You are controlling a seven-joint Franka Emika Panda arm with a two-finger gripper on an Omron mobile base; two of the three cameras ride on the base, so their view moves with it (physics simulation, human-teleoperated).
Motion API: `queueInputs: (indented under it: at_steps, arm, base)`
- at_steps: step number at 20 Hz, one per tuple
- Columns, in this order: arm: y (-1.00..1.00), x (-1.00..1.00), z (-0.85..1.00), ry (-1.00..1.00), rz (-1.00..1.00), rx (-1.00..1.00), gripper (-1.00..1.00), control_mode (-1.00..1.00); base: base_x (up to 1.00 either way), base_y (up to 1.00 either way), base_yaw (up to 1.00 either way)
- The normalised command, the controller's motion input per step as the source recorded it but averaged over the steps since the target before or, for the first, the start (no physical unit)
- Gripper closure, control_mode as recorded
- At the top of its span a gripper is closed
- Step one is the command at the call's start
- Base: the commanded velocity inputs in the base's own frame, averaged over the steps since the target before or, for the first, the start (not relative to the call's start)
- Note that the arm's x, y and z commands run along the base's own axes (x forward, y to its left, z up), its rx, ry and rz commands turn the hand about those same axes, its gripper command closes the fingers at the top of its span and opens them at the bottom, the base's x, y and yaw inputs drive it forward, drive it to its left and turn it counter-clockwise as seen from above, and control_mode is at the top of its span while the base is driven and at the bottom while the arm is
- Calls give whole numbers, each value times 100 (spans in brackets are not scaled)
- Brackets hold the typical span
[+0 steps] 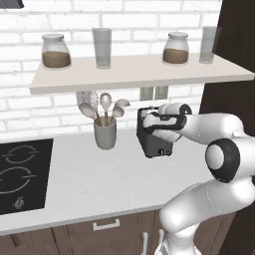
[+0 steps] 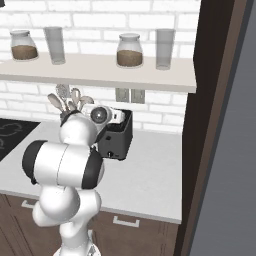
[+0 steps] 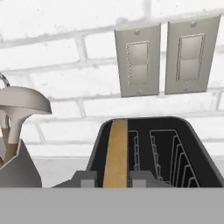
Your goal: Start the toaster. Once the lever pops up, take the bread to the plate on the dining counter.
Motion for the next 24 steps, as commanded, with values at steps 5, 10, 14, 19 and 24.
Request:
queueInputs:
  at_steps: [5, 10, 14, 19, 24]
  arm:
    - [5, 0, 52, 0, -1, -2, 100, -100]
    - [1, -17, 45, 0, -1, -3, 100, -100]
    - [0, -54, 10, -3, -4, 0, 100, -100]
    - [0, -58, 54, 1, -3, -5, 100, -100]
    - [0, -56, 98, 12, -2, -15, 100, -100]
  base:
    - [0, 0, 0]
    - [0, 0, 0]
    - [0, 0, 0]
    - [0, 0, 0]
    - [0, 0, 0]
